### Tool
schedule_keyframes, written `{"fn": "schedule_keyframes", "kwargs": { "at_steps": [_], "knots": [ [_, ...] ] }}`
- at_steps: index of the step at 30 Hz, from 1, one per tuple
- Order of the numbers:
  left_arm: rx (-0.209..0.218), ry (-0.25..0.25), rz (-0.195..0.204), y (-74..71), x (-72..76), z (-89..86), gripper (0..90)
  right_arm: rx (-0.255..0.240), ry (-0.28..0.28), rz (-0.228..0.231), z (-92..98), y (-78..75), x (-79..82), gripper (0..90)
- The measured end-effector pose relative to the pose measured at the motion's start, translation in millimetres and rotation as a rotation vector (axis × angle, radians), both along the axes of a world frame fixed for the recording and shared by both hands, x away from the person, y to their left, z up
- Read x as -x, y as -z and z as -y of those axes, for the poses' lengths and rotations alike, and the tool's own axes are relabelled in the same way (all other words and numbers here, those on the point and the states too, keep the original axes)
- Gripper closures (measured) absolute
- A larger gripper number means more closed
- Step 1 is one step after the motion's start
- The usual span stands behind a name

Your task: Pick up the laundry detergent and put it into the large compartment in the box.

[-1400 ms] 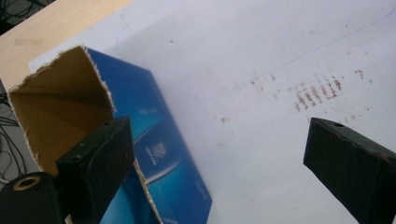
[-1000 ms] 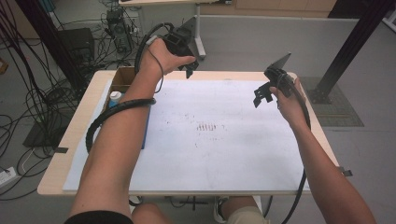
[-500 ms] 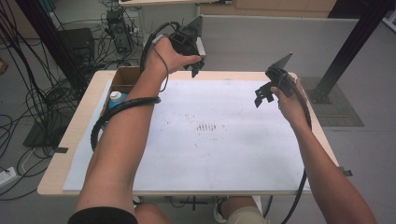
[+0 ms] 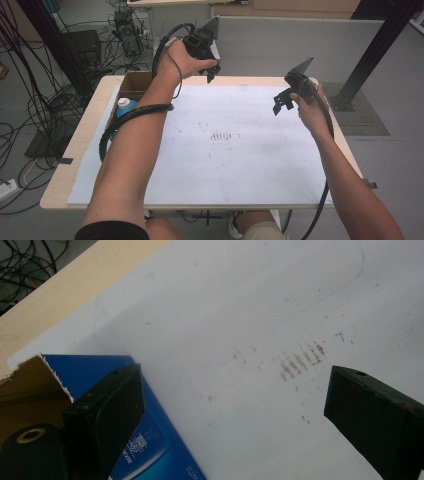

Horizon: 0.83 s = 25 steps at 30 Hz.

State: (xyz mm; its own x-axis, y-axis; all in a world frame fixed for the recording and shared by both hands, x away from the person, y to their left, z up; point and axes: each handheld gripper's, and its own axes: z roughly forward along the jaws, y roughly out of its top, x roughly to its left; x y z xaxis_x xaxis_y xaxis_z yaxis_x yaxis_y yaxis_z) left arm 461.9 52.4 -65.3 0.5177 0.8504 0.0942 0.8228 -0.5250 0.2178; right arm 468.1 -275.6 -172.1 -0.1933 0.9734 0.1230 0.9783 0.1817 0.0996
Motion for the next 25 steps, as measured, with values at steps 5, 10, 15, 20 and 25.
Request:
{"fn": "schedule_keyframes", "kwargs": {
  "at_steps": [5, 10, 15, 20, 25],
  "knots": [
    [0.000, -0.001, 0.001, 0.4, 0.5, -0.9, 9.9, 0.002, -0.003, -0.004, -1.3, -0.6, -0.8, 6.4],
    [0.001, -0.005, 0.000, 0.8, 0.2, -2.8, 9.9, 0.002, -0.001, -0.002, -1.4, -0.5, -0.7, 6.5],
    [0.000, -0.004, -0.001, 1.4, 0.1, -3.0, 10.0, 0.002, -0.001, -0.003, -1.7, -0.6, -0.9, 6.4],
    [0.000, -0.003, -0.003, 3.9, 0.5, -2.8, 10.0, 0.002, -0.002, 0.000, -1.2, -0.8, -0.2, 6.4],
    [0.000, -0.006, -0.004, 4.4, 1.2, -4.1, 9.9, 0.000, 0.001, -0.003, 0.3, -1.5, 0.5, 6.4]
  ]
}}
